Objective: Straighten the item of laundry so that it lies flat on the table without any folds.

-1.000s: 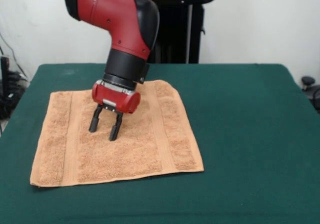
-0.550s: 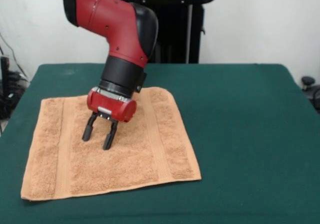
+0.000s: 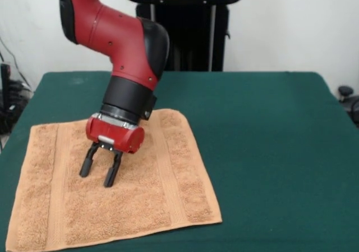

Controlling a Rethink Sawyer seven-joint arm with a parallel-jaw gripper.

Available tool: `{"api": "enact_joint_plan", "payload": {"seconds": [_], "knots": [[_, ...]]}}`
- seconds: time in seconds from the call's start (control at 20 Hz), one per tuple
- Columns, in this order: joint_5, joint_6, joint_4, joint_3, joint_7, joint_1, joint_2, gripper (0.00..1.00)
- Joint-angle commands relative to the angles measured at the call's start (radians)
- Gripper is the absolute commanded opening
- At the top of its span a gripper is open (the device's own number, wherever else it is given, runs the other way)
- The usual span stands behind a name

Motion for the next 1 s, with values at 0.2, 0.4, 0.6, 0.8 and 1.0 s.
{"api": "enact_joint_plan", "payload": {"seconds": [0.2, 0.4, 0.6, 0.8, 1.0], "knots": [[-0.036, 1.049, 0.111, 0.451, -0.127, -0.204, -0.179, 1.0], [-0.051, 1.126, 0.18, 0.498, -0.202, -0.232, -0.277, 1.0], [-0.066, 1.139, 0.199, 0.512, -0.194, -0.236, -0.31, 1.0], [-0.095, 1.116, 0.188, 0.519, -0.172, -0.242, -0.304, 1.0], [-0.162, 0.956, 0.193, 0.486, -0.098, -0.208, -0.314, 1.0]]}}
